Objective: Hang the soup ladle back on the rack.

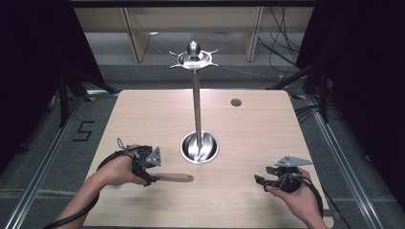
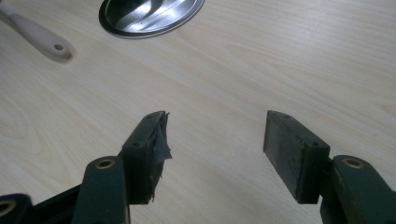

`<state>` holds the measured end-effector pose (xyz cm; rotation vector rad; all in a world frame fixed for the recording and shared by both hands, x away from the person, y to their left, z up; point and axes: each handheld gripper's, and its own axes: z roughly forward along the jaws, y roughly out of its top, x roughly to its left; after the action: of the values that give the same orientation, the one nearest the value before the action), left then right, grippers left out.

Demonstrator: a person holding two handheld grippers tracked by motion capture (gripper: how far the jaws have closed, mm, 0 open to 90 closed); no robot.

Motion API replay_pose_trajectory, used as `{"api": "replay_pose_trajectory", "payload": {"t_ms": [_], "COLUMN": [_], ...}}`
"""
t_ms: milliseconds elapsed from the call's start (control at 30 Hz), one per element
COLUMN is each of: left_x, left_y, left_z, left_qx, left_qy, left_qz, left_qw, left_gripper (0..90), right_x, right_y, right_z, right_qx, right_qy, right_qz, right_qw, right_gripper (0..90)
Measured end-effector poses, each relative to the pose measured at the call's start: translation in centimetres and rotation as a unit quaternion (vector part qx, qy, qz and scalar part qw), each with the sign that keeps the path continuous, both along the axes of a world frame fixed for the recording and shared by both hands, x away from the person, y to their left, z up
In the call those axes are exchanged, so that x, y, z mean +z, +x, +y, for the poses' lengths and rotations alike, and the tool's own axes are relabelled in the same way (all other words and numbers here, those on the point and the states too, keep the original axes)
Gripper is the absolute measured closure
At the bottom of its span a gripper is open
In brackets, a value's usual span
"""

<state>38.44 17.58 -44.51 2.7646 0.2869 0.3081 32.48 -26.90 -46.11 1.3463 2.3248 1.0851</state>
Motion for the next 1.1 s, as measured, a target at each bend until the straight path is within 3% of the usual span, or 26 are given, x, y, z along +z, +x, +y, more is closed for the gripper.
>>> {"api": "replay_pose_trajectory", "payload": {"t_ms": [67,167,233,433,467,500,600,633,667,700,733,767,867,900,967,1000,1067,1100], "left_x": [-0.1,-0.2,-0.3,-0.3,-0.3,-0.3,-0.4,-0.4,-0.4,-0.4,-0.5,-0.5,-0.7,-1.0,-1.3,-1.5,-1.9,-2.1], "left_y": [0.1,0.2,0.4,1.2,1.2,1.6,1.8,1.9,1.9,1.9,2.0,2.0,2.0,2.0,2.0,2.1,2.1,2.2], "left_z": [-0.1,-0.1,-0.2,-1.3,-1.3,-1.8,-2.1,-2.5,-2.5,-2.7,-2.8,-2.8,-2.8,-2.8,-2.8,-2.8,-2.7,-2.6], "left_qx": [-0.005,-0.008,-0.009,-0.037,-0.037,-0.043,-0.048,-0.058,-0.058,-0.065,-0.071,-0.071,-0.092,-0.103,-0.104,-0.113,-0.113,-0.118], "left_qy": [0.0,0.006,0.008,0.016,0.016,0.021,0.026,0.045,0.045,0.055,0.06,0.06,0.085,0.099,0.103,0.114,0.114,0.121], "left_qz": [0.004,0.007,0.009,0.01,0.01,0.014,0.019,0.028,0.028,0.038,0.042,0.042,0.055,0.059,0.064,0.066,0.069,0.073], "left_qw": [1.0,0.9999,0.9999,0.9991,0.9991,0.9987,0.9983,0.9969,0.9969,0.9956,0.9948,0.9948,0.9906,0.988,0.9872,0.9848,0.9847,0.9829], "left_gripper": [34.2,34.2,34.5,37.8,38.5,39.7,42.7,43.8,44.4,45.0,45.6,47.1,49.0,50.7,52.0,52.0,54.5,57.0], "right_x": [-0.2,-0.2,-0.3,-0.2,-0.2,-0.2,-0.2,-0.2,-0.1,-0.2,-0.1,-0.2,-0.1,0.0,0.0,0.0,0.0,0.0], "right_y": [0.3,0.4,0.4,0.2,0.4,0.4,0.4,0.5,0.3,0.4,0.2,0.3,0.1,-0.1,-0.2,-0.2,-0.2,-0.1], "right_z": [-0.2,-0.3,-0.5,-0.7,-0.8,-0.8,-0.7,-0.5,-0.3,-0.4,-0.3,-0.4,-0.4,-0.4,-0.3,-0.2,-0.2,-0.1], "right_qx": [0.007,0.004,0.006,-0.005,-0.001,0.003,-0.001,0.003,-0.003,0.005,0.002,0.009,0.004,0.002,0.0,-0.002,-0.001,0.0], "right_qy": [0.001,0.004,-0.004,0.006,-0.006,0.004,-0.001,-0.005,0.002,-0.006,0.0,-0.006,-0.007,-0.007,-0.005,-0.004,-0.004,-0.003], "right_qz": [-0.009,0.002,-0.008,0.003,-0.009,-0.002,-0.004,-0.006,0.006,-0.007,0.005,-0.009,-0.007,-0.007,-0.002,0.003,-0.002,0.003], "right_qw": [0.9999,1.0,0.9999,1.0,0.9999,1.0,1.0,1.0,1.0,0.9999,1.0,0.9999,0.9999,0.9999,1.0,1.0,1.0,1.0], "right_gripper": [40.3,40.3,40.3,40.3,40.3,40.3,40.3,40.3,40.3,40.3,40.3,40.3,40.3,40.3,40.3,40.3,40.3,40.3]}}
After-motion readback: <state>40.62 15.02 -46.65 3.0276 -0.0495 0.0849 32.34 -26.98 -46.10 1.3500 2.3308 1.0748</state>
